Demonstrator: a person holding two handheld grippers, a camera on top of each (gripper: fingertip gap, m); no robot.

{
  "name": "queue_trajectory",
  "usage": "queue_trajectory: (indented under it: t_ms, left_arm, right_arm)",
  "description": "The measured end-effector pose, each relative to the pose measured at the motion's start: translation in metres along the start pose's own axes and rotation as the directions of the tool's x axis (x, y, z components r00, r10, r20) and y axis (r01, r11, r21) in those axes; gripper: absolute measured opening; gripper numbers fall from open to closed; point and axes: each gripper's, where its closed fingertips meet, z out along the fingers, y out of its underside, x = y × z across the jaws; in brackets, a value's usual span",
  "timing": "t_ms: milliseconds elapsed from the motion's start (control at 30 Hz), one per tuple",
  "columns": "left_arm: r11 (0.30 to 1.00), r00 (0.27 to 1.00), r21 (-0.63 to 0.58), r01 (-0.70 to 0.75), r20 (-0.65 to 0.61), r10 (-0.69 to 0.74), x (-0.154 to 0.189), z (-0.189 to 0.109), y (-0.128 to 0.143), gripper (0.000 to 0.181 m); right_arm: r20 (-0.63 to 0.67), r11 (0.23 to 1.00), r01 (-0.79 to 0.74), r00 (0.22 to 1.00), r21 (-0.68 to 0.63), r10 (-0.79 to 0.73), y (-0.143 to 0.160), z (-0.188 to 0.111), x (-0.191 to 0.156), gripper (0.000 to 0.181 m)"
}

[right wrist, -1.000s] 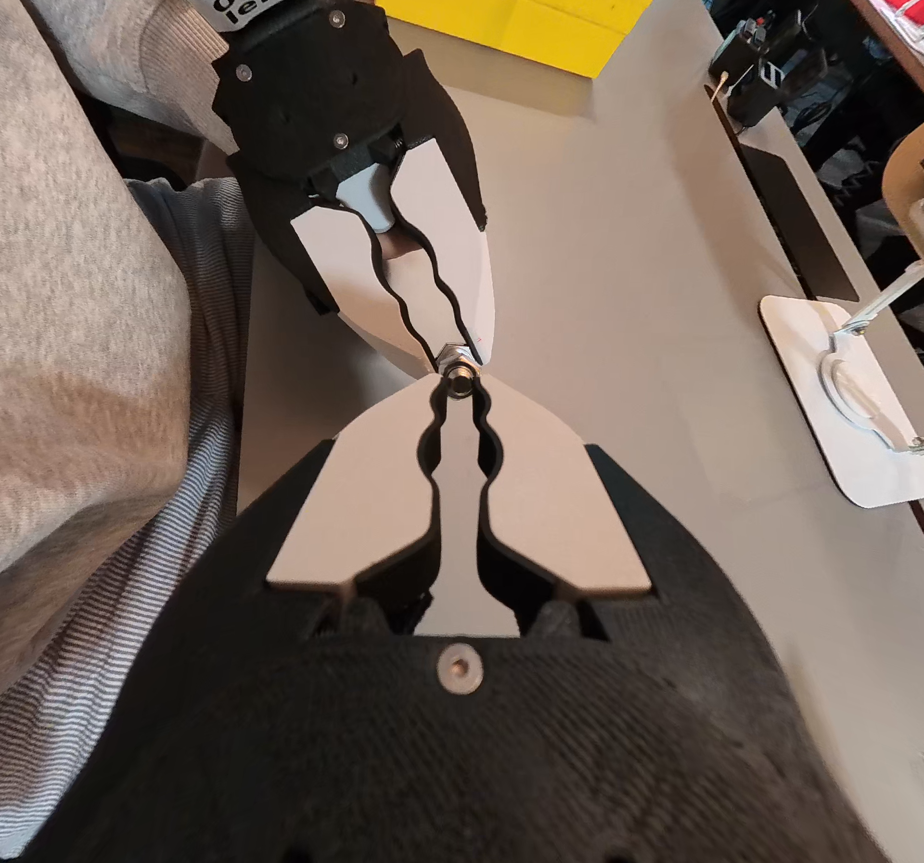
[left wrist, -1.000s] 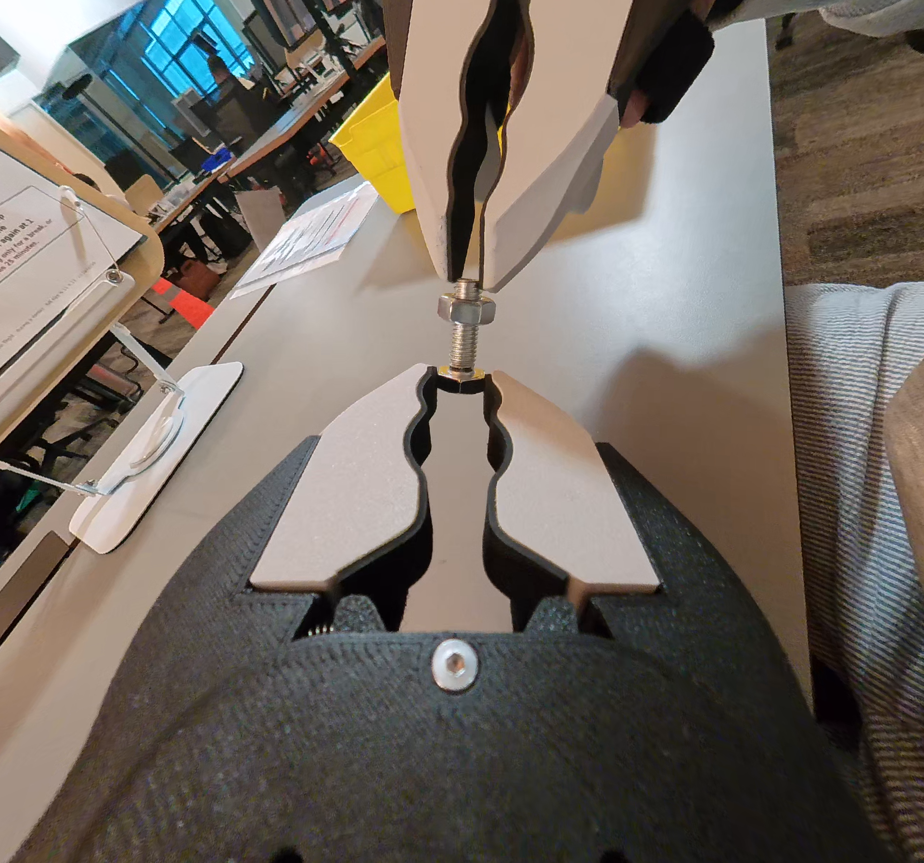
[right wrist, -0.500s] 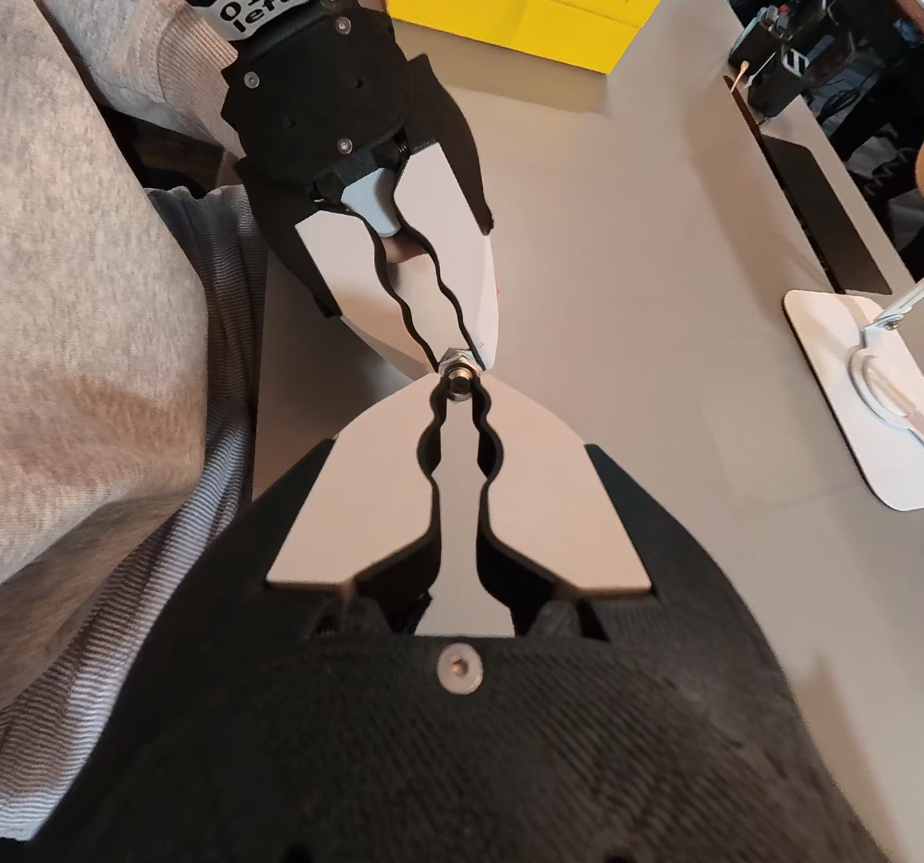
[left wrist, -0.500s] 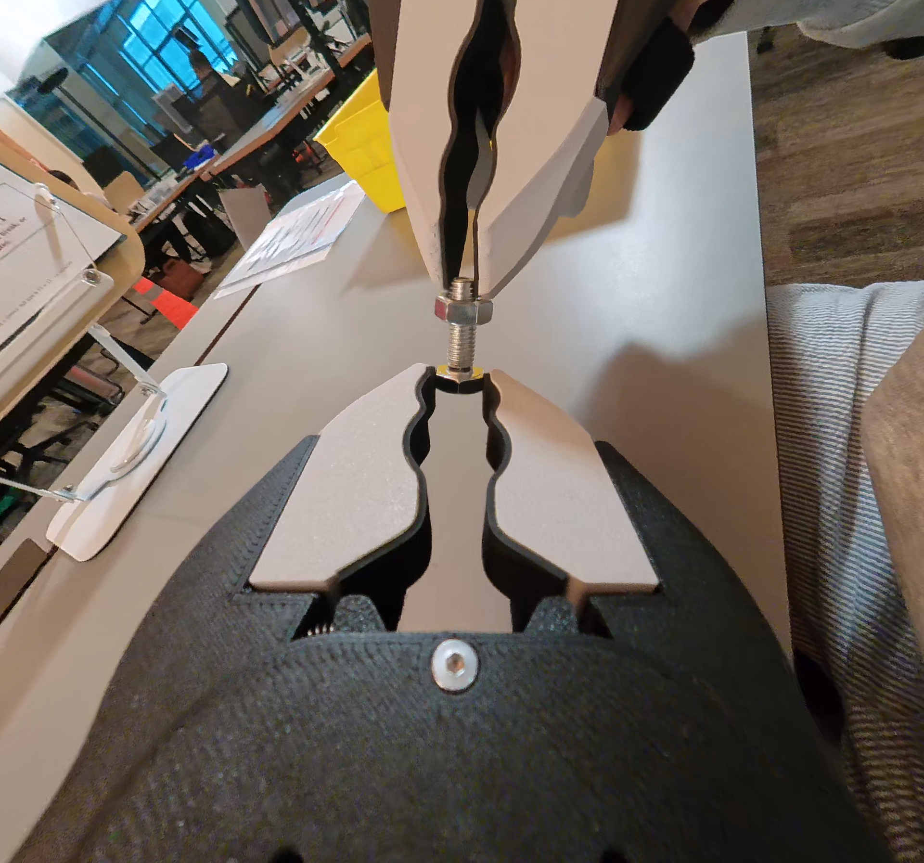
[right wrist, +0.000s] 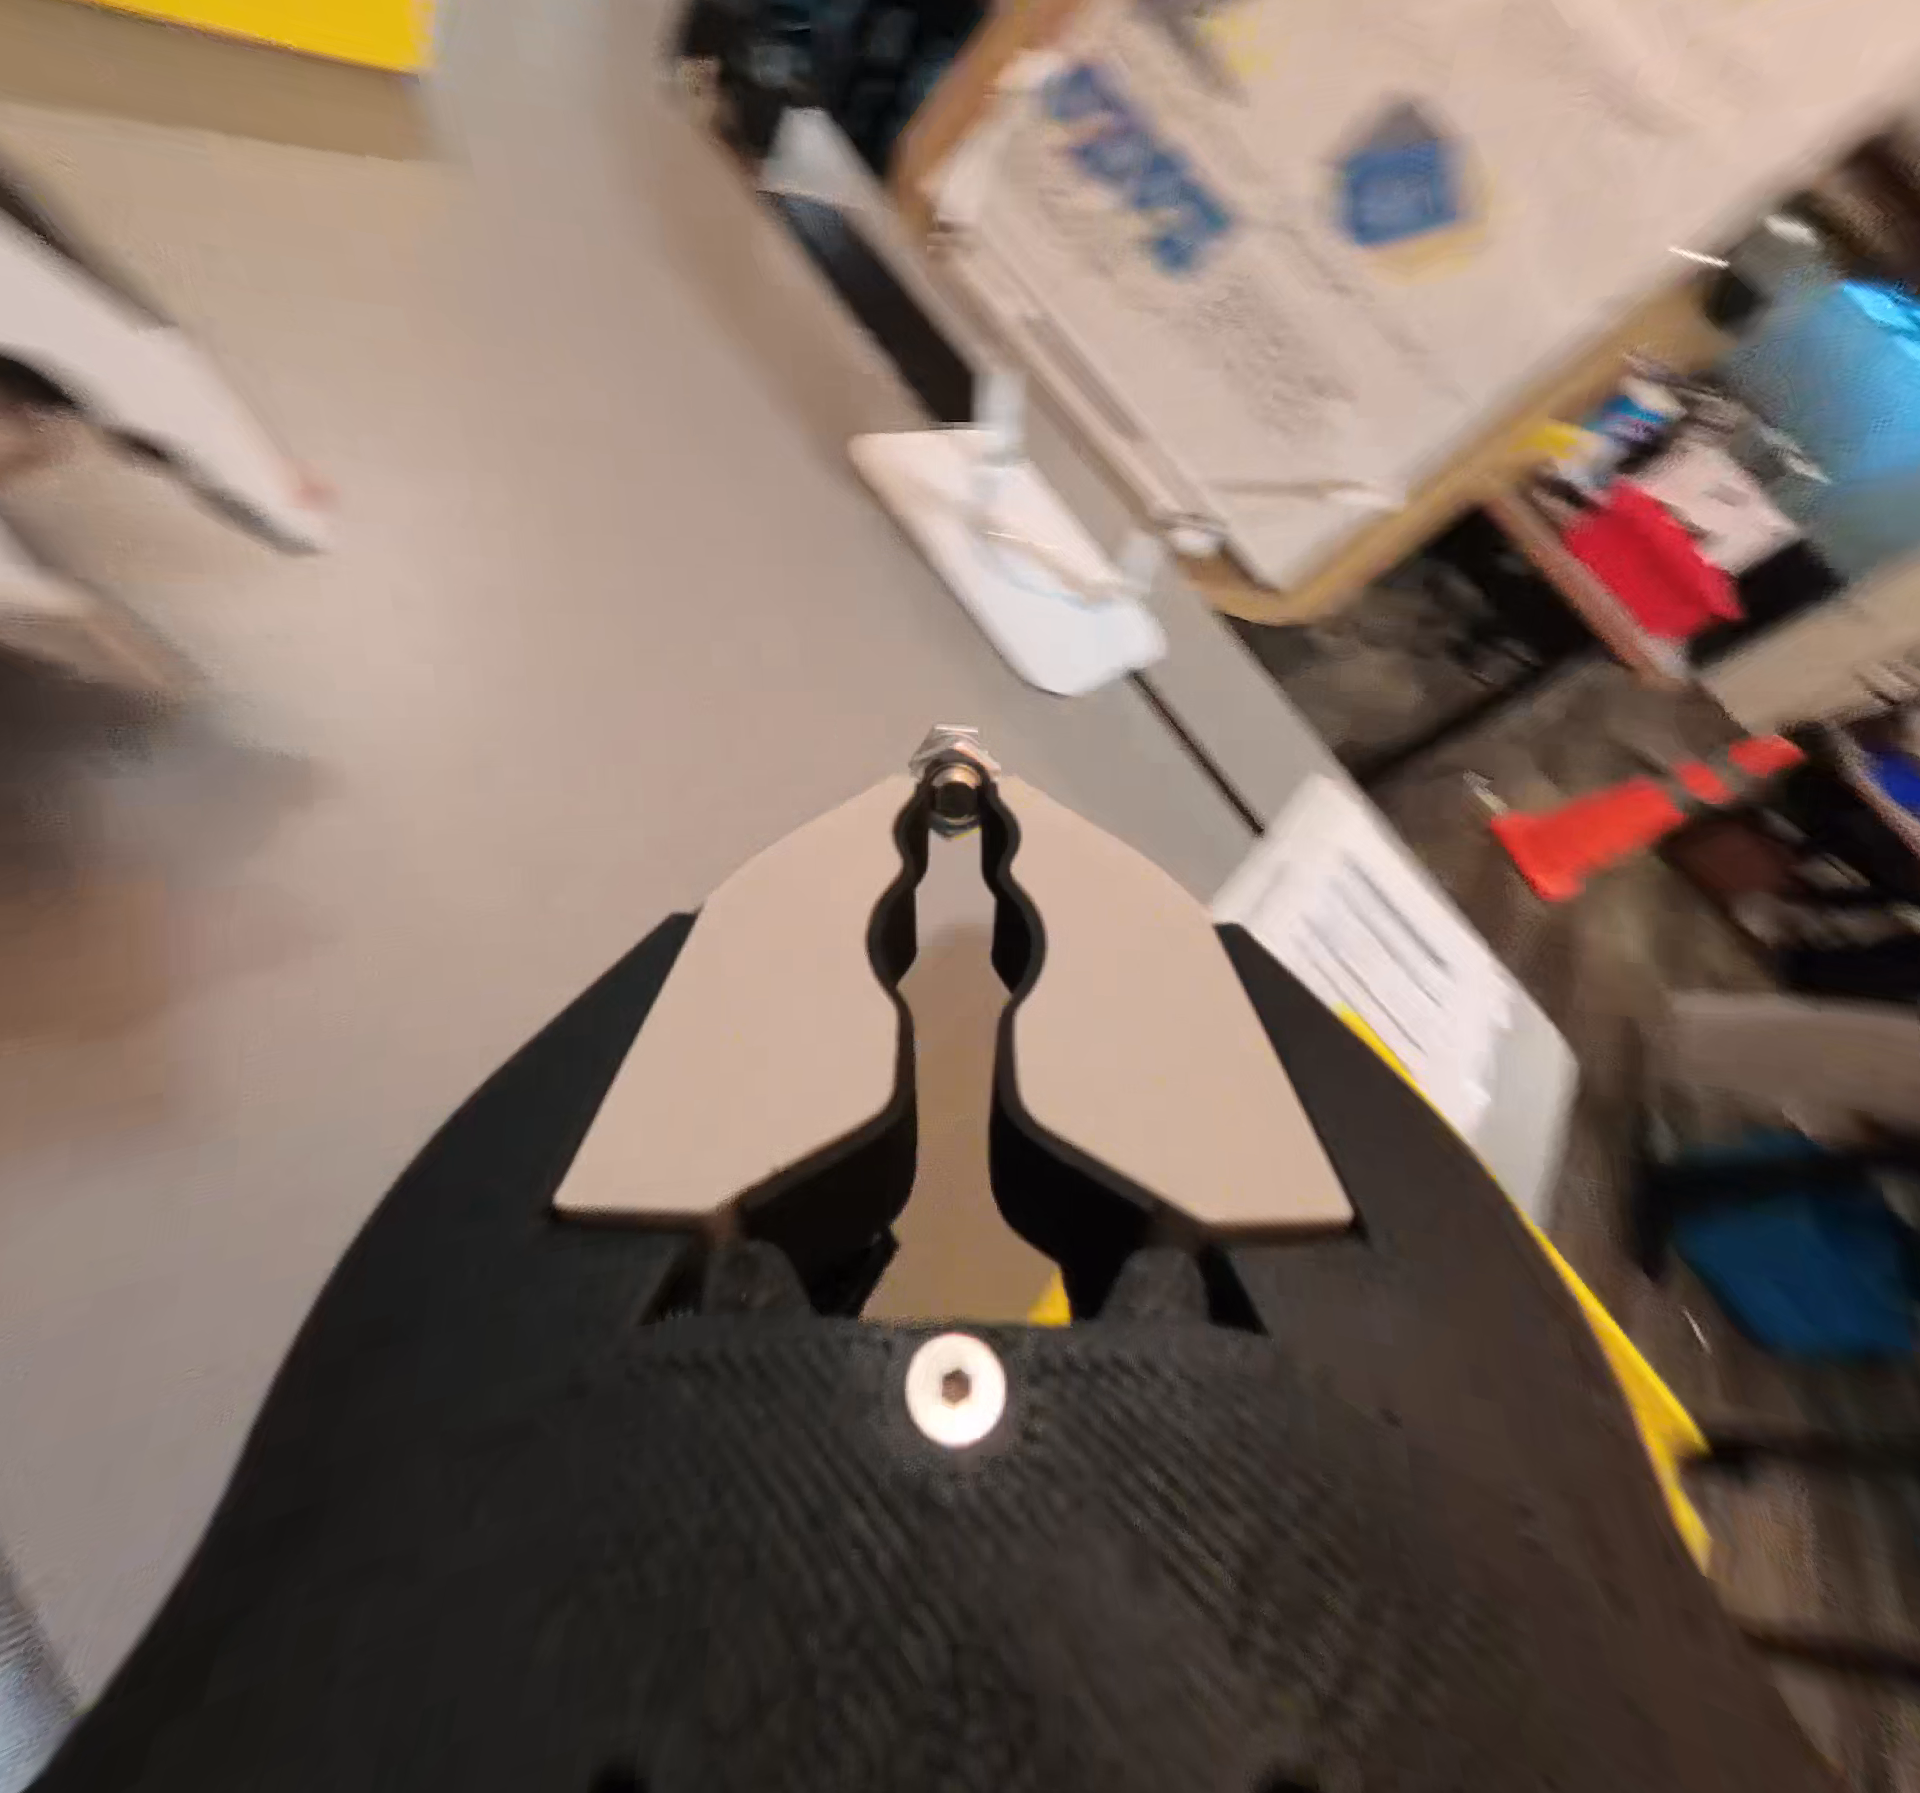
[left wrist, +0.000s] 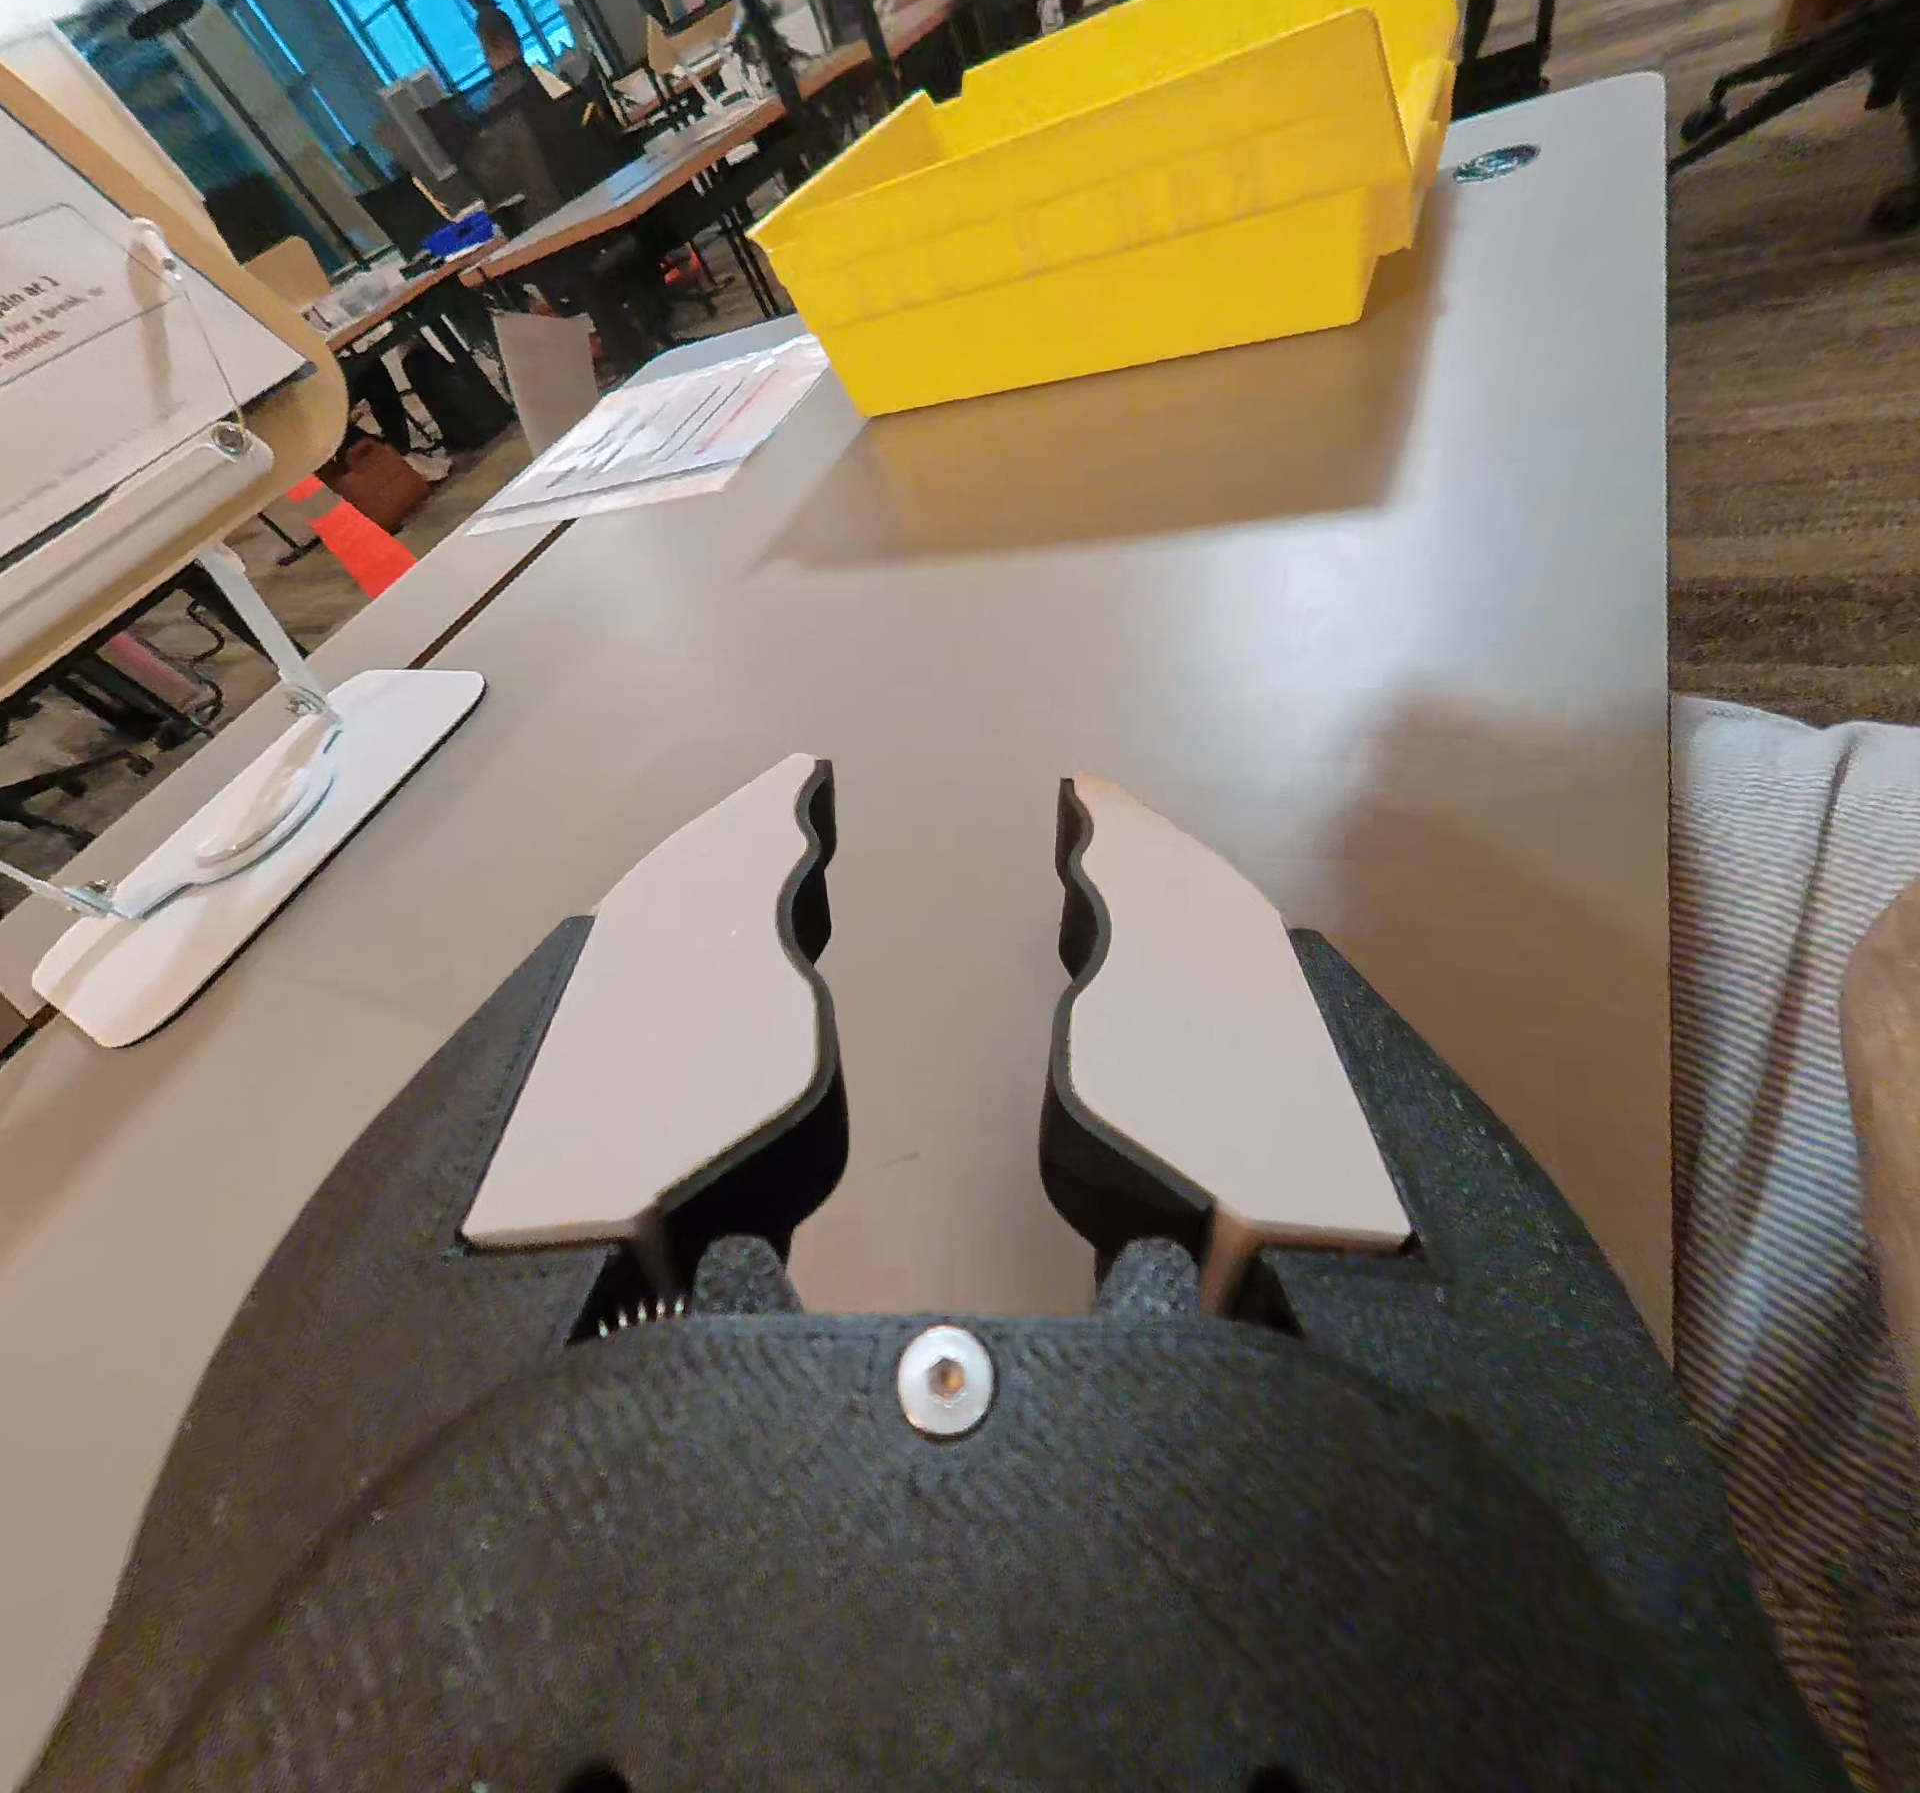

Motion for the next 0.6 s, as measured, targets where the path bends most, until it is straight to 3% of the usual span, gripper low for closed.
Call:
queue_trajectory:
  t_ms: [33,167,267,367,433,600]
  left_arm:
    - [1.000,1.000,-0.004,0.006,0.007,-0.006,-0.001,0.001,0.001,0.043]
    - [1.000,0.999,-0.013,0.019,0.034,-0.019,-0.007,0.002,0.003,0.045]
    - [0.999,0.999,-0.010,0.032,0.039,-0.032,-0.009,0.002,0.002,0.044]
    - [0.999,0.999,-0.021,0.034,0.036,-0.033,-0.008,0.003,0.004,0.042]
    - [0.999,0.999,-0.034,0.025,0.030,-0.023,-0.007,0.005,0.005,0.041]
    - [0.999,1.000,-0.038,0.002,0.027,-0.001,-0.005,0.006,0.005,0.038]
  right_arm:
    - [-0.076,0.998,-0.059,0.995,0.013,0.060,0.005,-0.017,0.028,0.009]
    - [-0.218,0.930,-0.335,0.906,0.149,0.362,0.040,-0.077,0.107,0.009]
    - [-0.378,0.894,-0.444,0.818,0.065,0.434,0.113,-0.098,0.142,0.010]
    - [-0.437,0.827,-0.556,0.768,-0.089,0.469,0.195,-0.093,0.139,0.009]
    - [-0.435,0.777,-0.610,0.749,-0.157,0.500,0.230,-0.084,0.128,0.009]
    - [-0.416,0.746,-0.614,0.768,-0.257,0.487,0.249,-0.072,0.115,0.009]
